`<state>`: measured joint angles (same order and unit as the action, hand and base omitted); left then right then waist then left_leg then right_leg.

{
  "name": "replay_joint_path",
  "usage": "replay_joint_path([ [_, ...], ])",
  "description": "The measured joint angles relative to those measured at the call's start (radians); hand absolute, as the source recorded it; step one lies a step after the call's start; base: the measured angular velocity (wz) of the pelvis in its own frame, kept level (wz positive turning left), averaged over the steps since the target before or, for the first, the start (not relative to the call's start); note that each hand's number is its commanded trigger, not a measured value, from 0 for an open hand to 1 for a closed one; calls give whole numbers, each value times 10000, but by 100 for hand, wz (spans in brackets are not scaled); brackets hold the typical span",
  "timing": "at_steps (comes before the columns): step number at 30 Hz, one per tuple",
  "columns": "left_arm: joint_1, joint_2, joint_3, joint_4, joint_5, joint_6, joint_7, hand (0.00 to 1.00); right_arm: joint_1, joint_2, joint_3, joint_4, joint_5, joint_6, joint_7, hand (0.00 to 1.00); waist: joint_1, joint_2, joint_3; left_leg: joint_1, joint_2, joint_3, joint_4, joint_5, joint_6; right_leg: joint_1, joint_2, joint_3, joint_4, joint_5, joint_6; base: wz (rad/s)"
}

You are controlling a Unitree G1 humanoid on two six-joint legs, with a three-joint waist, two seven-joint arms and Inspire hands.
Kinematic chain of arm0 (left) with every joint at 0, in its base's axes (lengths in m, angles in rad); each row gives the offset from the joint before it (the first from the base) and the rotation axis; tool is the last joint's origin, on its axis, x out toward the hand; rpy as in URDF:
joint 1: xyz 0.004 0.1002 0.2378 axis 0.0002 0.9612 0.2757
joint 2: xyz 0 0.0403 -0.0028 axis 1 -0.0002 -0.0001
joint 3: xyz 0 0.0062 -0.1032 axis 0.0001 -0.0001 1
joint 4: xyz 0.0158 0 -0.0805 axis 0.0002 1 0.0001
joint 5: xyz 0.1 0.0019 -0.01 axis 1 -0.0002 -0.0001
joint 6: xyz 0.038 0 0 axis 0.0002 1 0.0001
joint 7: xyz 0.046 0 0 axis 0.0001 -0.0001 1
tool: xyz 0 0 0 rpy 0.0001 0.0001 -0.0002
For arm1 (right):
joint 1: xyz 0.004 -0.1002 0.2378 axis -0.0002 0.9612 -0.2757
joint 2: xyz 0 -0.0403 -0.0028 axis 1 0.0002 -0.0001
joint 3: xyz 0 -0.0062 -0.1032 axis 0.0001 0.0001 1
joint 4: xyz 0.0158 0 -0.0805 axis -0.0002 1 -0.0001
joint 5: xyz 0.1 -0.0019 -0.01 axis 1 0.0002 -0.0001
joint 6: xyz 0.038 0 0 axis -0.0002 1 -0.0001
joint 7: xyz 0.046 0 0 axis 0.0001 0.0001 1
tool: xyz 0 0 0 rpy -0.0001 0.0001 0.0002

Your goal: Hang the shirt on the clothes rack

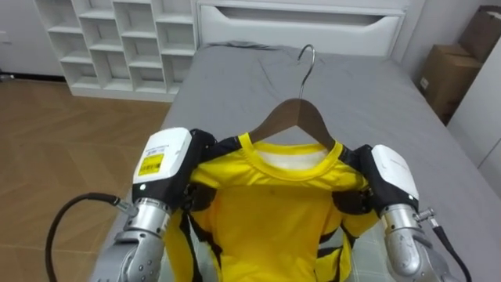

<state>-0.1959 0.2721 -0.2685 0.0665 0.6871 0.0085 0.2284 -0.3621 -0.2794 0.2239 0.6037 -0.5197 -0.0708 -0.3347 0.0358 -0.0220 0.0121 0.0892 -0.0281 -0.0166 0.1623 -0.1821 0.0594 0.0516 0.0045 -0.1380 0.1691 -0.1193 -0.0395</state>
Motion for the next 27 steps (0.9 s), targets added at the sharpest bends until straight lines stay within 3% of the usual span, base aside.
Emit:
replay_joint_path([
  [7,0,-191,-10,-6,-539,-37,0,0,0,-2,43,-5,-78,87,331,100,5,-16,9,32,-1,61,-41,0,0,0,4,71,-5,-15,20,-2],
  [15,3,-313,-82,-5,-663,-31,-7,0,0,0,100,-357,-380,483,580,100,-3,-48,5,83,-8,121,-80,1,0,1,5,164,-8,-90,9,-4],
  [27,13,-317,-85,-3,-669,0,-47,0,0,1,108,-357,-389,519,663,100,15,-143,-20,86,-11,147,-65,1,0,0,-2,175,-1,-97,10,0],
])
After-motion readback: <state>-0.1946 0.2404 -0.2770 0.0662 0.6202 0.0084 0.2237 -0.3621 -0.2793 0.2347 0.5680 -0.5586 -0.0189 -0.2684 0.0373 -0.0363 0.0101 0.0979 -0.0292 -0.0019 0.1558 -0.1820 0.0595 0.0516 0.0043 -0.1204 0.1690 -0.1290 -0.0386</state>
